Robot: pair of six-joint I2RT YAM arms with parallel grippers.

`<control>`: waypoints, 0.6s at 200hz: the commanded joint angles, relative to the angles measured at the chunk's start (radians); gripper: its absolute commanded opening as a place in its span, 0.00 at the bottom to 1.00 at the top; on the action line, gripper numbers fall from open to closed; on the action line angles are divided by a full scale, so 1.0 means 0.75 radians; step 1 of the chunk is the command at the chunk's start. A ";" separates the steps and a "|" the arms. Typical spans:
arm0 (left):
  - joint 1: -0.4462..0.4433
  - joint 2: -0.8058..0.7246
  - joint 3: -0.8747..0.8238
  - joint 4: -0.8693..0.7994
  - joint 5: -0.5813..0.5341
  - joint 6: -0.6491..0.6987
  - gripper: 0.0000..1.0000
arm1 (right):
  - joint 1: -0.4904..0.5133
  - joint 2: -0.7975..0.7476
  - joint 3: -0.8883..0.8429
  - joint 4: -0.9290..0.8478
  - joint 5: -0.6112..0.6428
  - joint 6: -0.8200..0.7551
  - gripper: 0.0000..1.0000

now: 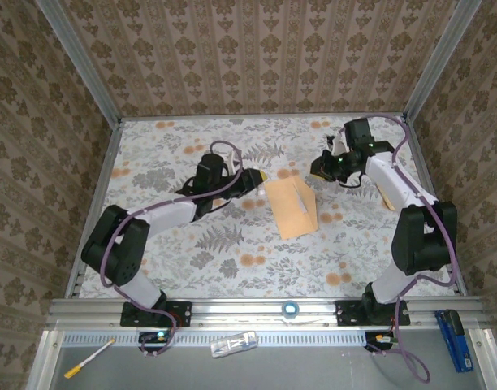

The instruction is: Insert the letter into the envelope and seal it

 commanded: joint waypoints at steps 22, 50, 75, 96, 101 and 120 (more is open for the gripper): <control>-0.071 0.139 0.034 -0.021 -0.106 -0.041 0.14 | -0.025 0.023 -0.093 -0.034 0.193 -0.038 0.10; -0.096 0.226 0.077 -0.017 -0.124 -0.065 0.11 | -0.046 0.079 -0.112 -0.031 0.213 -0.042 0.10; -0.104 0.289 0.111 -0.021 -0.122 -0.084 0.11 | -0.052 0.134 -0.122 -0.006 0.213 -0.056 0.09; -0.112 0.331 0.151 -0.052 -0.112 -0.091 0.11 | -0.055 0.185 -0.125 0.008 0.227 -0.056 0.07; -0.112 0.338 0.159 -0.063 -0.113 -0.090 0.11 | -0.056 0.194 -0.129 0.019 0.225 -0.056 0.07; -0.114 0.357 0.186 -0.105 -0.115 -0.090 0.11 | -0.056 0.224 -0.142 0.051 0.220 -0.054 0.06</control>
